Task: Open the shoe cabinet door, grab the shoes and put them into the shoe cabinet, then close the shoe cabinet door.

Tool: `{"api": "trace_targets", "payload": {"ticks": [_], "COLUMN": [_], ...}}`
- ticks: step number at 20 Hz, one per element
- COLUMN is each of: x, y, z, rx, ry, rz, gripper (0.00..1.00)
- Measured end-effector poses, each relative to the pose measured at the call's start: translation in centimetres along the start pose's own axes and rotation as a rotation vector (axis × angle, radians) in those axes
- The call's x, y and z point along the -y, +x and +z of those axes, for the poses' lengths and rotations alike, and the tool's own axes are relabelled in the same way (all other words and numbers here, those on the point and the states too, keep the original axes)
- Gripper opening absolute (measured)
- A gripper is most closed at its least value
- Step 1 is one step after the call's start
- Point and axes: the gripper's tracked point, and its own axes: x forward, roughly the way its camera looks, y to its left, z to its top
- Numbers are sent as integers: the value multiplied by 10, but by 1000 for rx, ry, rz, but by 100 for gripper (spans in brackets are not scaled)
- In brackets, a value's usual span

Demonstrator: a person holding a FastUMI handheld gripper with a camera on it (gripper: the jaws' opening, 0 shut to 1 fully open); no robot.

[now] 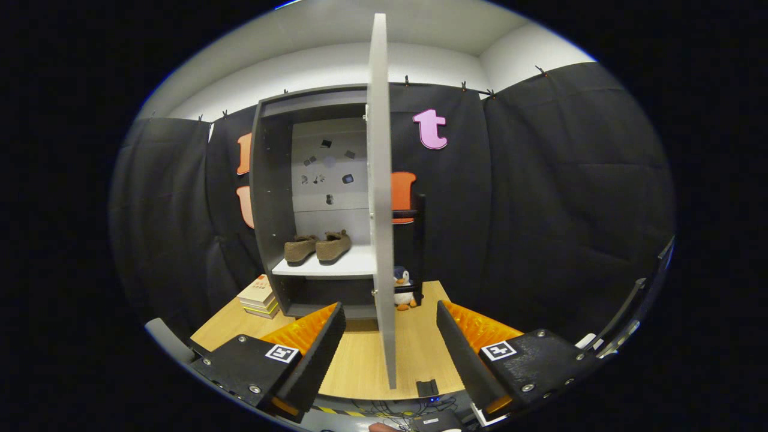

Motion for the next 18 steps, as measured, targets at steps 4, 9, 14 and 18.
{"api": "trace_targets", "payload": {"ticks": [4,9,14,18], "x": [25,31,17,2], "y": [16,34,49,51], "z": [9,26,34,33], "rx": [16,56,72,77], "ry": [8,42,50,71], "rz": [62,152,208,243], "gripper": [95,95,91,85]}}
